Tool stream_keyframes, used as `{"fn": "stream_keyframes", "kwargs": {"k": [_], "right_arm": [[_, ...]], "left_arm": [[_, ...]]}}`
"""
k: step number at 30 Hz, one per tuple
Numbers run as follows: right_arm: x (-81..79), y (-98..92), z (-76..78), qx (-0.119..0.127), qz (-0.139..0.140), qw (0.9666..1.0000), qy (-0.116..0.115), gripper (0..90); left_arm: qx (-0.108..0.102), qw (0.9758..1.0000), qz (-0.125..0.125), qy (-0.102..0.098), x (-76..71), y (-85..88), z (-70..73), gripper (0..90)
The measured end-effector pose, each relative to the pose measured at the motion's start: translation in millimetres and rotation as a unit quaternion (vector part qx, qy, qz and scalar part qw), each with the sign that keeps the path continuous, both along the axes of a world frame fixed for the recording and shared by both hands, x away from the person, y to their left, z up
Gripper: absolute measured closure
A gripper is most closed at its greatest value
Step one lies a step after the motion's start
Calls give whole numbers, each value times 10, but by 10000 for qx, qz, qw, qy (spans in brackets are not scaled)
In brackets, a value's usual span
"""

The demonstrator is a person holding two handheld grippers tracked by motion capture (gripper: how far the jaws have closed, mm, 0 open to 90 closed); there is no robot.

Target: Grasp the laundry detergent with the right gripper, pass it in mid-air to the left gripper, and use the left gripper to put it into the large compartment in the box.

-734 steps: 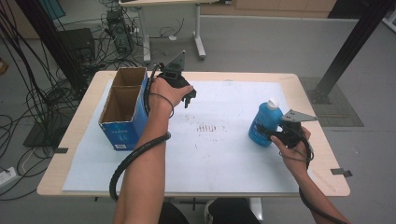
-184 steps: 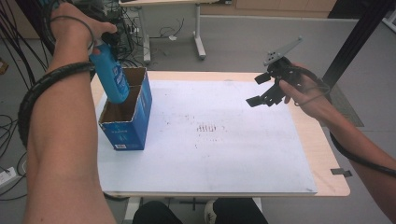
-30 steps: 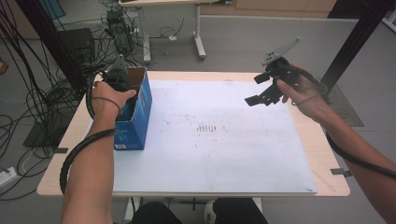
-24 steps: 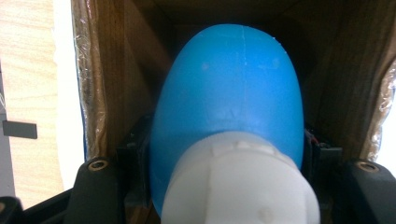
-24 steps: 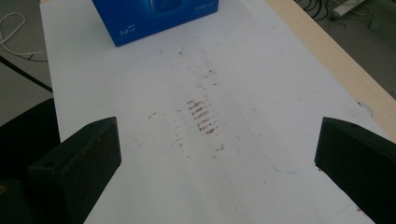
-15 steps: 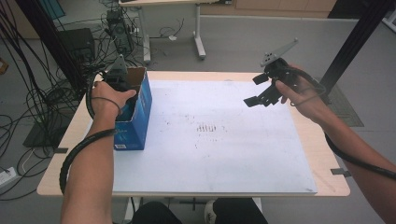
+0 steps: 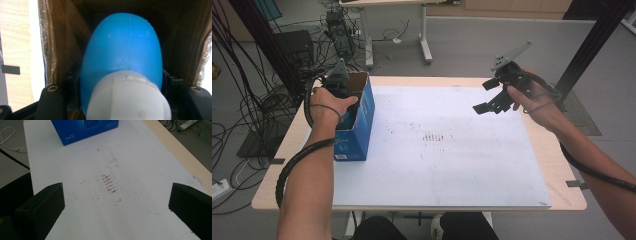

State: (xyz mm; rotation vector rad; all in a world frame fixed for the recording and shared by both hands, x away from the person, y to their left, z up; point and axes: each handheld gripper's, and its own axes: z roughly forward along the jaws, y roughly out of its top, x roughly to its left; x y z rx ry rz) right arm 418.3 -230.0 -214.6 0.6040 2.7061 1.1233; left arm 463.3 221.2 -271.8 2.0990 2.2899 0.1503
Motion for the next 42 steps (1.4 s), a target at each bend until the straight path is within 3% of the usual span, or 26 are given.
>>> {"fn": "stream_keyframes", "kwargs": {"k": [28, 42], "right_arm": [[-22, -15, 44, 53, 10, 10000, -44, 3], [-34, -2, 56, 183, 4, 9998, -66, 3]], "left_arm": [[-6, 10000, -58, -45, -9, -20, 5, 340], [46, 9995, -149, -270, -71, -61, 322, 285]]}}
